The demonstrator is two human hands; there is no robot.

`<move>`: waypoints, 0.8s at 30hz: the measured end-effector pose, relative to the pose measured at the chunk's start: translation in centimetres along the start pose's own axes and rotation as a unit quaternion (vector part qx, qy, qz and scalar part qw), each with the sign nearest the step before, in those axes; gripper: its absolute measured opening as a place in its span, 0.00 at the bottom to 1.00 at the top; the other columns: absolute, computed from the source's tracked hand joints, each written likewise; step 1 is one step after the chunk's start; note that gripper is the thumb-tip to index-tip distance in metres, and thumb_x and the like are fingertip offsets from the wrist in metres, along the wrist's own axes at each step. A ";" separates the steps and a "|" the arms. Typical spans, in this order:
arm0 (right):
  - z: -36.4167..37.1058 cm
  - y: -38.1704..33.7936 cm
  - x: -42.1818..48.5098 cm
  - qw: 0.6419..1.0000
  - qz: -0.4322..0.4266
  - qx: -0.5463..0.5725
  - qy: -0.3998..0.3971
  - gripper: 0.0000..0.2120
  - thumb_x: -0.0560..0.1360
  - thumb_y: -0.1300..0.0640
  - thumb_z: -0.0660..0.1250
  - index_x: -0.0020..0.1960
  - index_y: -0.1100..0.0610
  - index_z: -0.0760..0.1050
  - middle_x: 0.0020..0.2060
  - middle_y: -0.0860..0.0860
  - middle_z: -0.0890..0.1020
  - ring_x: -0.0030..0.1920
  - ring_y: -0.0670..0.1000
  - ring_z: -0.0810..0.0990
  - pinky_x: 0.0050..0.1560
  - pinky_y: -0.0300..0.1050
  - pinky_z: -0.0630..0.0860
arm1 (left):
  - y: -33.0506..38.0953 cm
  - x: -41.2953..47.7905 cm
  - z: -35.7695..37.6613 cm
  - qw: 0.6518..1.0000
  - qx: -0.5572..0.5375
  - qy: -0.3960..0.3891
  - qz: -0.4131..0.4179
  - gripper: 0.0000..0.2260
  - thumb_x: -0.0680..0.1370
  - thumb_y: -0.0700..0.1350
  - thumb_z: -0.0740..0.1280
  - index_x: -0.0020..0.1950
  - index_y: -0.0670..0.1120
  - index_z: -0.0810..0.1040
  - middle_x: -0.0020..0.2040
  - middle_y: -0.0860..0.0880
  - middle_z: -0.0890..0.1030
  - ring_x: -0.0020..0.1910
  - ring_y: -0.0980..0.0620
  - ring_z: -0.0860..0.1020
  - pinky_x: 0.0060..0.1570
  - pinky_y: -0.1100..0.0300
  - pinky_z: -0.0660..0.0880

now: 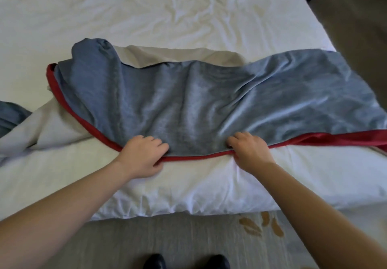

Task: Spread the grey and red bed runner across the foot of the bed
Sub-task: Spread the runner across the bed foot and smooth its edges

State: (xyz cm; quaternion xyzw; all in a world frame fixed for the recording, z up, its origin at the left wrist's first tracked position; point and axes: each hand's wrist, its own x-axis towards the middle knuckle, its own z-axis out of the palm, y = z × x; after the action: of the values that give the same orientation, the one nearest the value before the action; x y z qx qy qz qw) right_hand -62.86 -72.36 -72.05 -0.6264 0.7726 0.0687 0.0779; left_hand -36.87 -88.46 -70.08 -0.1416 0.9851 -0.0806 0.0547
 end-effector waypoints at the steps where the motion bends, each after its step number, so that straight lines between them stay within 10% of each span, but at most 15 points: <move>1: -0.1 1.2 -0.2 1.000 0.013 -0.017 0.005 0.11 0.73 0.60 0.61 0.53 0.51 0.74 0.49 0.49 0.77 0.51 0.54 0.76 0.42 0.44 0.67 | 1.3 1.1 -0.5 1.000 -0.007 0.014 0.008 0.12 0.62 0.52 0.73 0.39 0.47 0.77 0.33 0.48 0.77 0.32 0.46 0.79 0.28 0.58 0.72; 10: 0.0 8.7 -3.7 0.996 0.037 -0.027 -0.071 0.10 0.70 0.58 0.62 0.49 0.51 0.76 0.45 0.48 0.80 0.48 0.52 0.79 0.39 0.42 0.70 | 9.9 6.6 -1.6 0.993 -0.065 -0.039 0.090 0.09 0.60 0.46 0.76 0.31 0.48 0.76 0.25 0.52 0.75 0.21 0.51 0.74 0.21 0.64 0.69; 17: -2.0 10.2 -2.2 0.982 -0.017 0.077 -0.170 0.10 0.68 0.45 0.62 0.45 0.48 0.77 0.40 0.45 0.80 0.43 0.49 0.80 0.39 0.41 0.73 | 7.2 8.4 -2.4 0.985 -0.126 -0.101 0.068 0.15 0.77 0.57 0.57 0.43 0.49 0.77 0.39 0.50 0.81 0.38 0.48 0.80 0.35 0.56 0.75; 24: -5.8 11.6 7.7 0.989 0.109 0.084 0.045 0.16 0.74 0.59 0.59 0.61 0.50 0.73 0.56 0.51 0.78 0.54 0.56 0.78 0.45 0.48 0.76 | -0.4 16.9 -3.8 0.986 -0.127 0.029 -0.109 0.09 0.77 0.46 0.60 0.54 0.49 0.76 0.50 0.49 0.78 0.51 0.46 0.77 0.39 0.53 0.74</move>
State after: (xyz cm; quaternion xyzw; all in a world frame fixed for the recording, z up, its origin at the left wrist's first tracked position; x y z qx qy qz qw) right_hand -75.96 -78.54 -67.87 -0.5320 0.8420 -0.0169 0.0874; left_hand -53.39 -93.13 -67.77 -0.2513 0.9673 0.0353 -0.0018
